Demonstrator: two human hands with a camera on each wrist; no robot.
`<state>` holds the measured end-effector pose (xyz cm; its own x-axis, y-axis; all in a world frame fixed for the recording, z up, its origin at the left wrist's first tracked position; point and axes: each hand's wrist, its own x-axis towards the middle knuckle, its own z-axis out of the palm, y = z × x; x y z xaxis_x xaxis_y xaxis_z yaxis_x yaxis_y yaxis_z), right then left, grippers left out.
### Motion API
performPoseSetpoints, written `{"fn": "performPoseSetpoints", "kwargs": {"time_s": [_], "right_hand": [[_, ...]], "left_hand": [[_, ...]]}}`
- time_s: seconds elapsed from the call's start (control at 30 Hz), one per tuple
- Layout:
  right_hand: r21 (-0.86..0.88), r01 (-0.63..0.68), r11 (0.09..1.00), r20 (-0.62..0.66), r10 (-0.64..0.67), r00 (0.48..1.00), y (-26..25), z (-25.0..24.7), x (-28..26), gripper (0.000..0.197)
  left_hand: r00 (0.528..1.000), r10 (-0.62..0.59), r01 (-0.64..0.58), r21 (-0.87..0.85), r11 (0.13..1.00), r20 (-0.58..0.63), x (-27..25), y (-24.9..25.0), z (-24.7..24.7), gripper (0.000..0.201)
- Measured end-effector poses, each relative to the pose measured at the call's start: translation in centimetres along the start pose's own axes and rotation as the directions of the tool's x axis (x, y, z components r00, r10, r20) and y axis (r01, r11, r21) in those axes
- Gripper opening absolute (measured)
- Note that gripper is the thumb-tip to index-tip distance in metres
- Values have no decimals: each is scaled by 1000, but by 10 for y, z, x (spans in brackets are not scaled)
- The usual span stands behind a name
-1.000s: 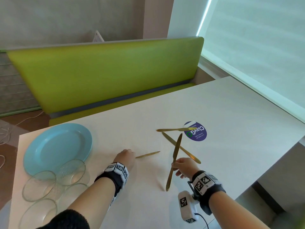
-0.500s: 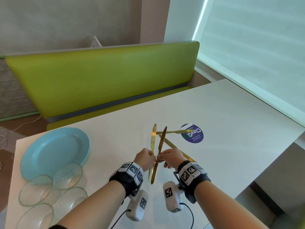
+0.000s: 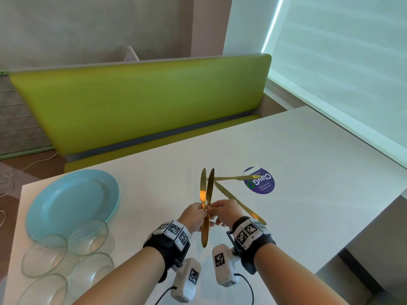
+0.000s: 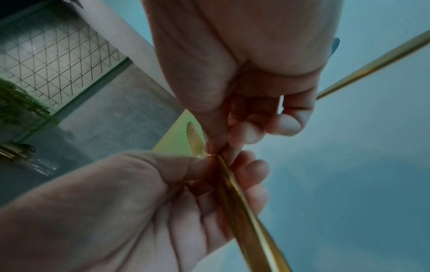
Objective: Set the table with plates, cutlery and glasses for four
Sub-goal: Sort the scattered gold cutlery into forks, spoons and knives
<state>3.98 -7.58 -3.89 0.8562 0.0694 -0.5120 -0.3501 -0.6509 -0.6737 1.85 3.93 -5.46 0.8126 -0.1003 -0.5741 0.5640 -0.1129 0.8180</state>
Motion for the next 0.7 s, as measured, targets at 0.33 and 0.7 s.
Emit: {"fn": "performPoseSetpoints", "kwargs": {"time_s": [0.33,0.7], "right_hand": [[-36,21,999,62,-18,998,-3,0,14,8],[-437,-182,881,-282,58,958,35,-40,44,29]], "left_hand": [[998,-31,32,-21,999,49,9,-2,-13,24],[981,-124,106,-121,987,-150,26,-7,-22,27]]}}
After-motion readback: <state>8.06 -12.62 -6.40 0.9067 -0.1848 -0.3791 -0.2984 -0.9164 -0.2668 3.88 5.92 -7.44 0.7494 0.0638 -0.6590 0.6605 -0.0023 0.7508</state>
